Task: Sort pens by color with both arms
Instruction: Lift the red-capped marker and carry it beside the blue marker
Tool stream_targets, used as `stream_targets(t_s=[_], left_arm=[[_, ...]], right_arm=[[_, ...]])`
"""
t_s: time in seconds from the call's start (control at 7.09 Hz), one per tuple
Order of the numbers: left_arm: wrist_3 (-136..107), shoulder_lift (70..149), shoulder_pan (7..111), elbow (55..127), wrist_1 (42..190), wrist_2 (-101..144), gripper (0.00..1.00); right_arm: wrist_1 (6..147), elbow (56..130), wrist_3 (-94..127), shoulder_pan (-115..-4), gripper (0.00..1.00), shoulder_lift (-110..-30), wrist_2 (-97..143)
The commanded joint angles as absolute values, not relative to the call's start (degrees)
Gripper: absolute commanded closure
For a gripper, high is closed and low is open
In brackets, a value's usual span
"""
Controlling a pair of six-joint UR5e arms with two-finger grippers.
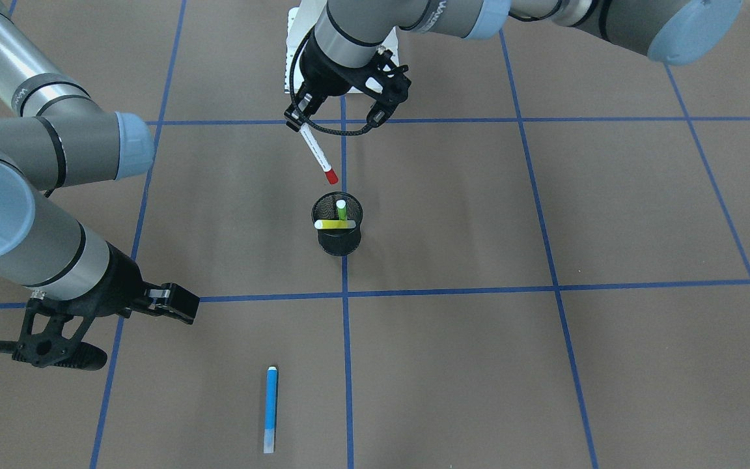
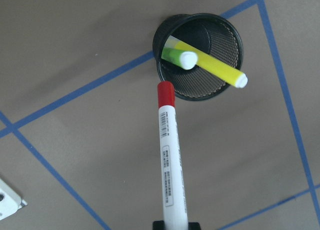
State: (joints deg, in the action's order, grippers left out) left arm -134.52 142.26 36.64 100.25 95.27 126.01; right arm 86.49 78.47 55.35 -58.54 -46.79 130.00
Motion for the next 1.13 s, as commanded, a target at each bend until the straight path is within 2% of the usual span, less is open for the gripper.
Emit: stream_targets(t_s=[0.0,0.28,0.56,0.99], left_arm=[[-119.52,142.21,41.81,101.6,95.1,126.04,1.0],[-99.23,141.86,42.98,100.9,95.18,118.46,1.0],[-93.2,142.73,42.8,96.79,97.54,105.36,1.0],[-85.57,144.57,41.67,80.04,113.69,95.28,1.0]], right_arm=[[86.4,78.4,54.94,-58.62,0.0,-46.67,129.99],[86.22,78.57,55.02,-58.88,0.0,-46.23,130.16],[85.87,78.49,54.93,-58.89,0.0,-46.14,130.25],[85.08,78.49,54.93,-58.98,0.0,-46.23,130.17]])
